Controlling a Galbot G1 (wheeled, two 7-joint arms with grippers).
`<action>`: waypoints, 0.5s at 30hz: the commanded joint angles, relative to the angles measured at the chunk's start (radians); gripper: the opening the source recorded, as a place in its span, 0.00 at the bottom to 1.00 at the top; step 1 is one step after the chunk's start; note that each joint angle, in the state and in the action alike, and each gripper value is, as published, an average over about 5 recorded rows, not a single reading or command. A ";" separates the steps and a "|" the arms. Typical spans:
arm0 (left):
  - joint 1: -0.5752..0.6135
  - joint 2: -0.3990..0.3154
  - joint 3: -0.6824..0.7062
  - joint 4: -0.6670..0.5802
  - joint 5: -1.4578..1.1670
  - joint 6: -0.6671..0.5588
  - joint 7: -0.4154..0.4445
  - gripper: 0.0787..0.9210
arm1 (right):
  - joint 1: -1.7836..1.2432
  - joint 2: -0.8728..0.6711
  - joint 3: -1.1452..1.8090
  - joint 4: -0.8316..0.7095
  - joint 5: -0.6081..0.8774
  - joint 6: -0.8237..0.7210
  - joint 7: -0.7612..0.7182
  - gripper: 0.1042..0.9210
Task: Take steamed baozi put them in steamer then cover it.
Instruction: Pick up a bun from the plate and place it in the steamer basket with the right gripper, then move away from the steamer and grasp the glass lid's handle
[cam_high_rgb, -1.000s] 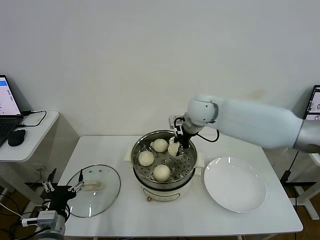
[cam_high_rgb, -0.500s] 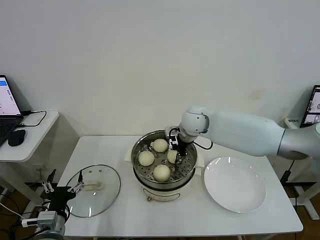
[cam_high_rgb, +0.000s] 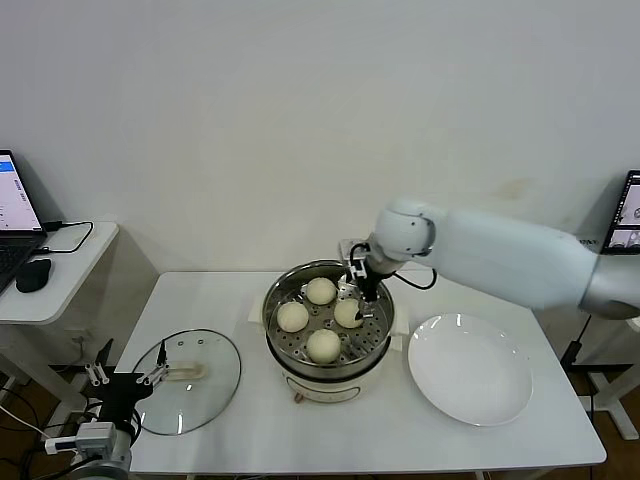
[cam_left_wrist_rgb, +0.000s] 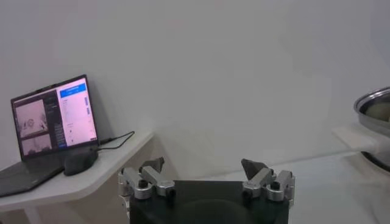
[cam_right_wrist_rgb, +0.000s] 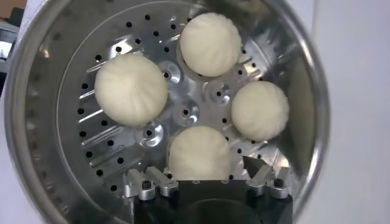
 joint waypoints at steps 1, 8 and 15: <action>0.001 0.001 0.002 -0.002 0.001 0.000 0.000 0.88 | -0.023 -0.225 0.145 0.199 0.060 0.035 0.139 0.88; 0.004 -0.004 0.004 0.002 0.006 -0.008 -0.001 0.88 | -0.545 -0.497 0.584 0.369 0.174 0.142 0.559 0.88; 0.011 -0.015 0.018 0.014 0.016 -0.029 -0.008 0.88 | -1.345 -0.464 1.302 0.433 0.109 0.385 0.803 0.88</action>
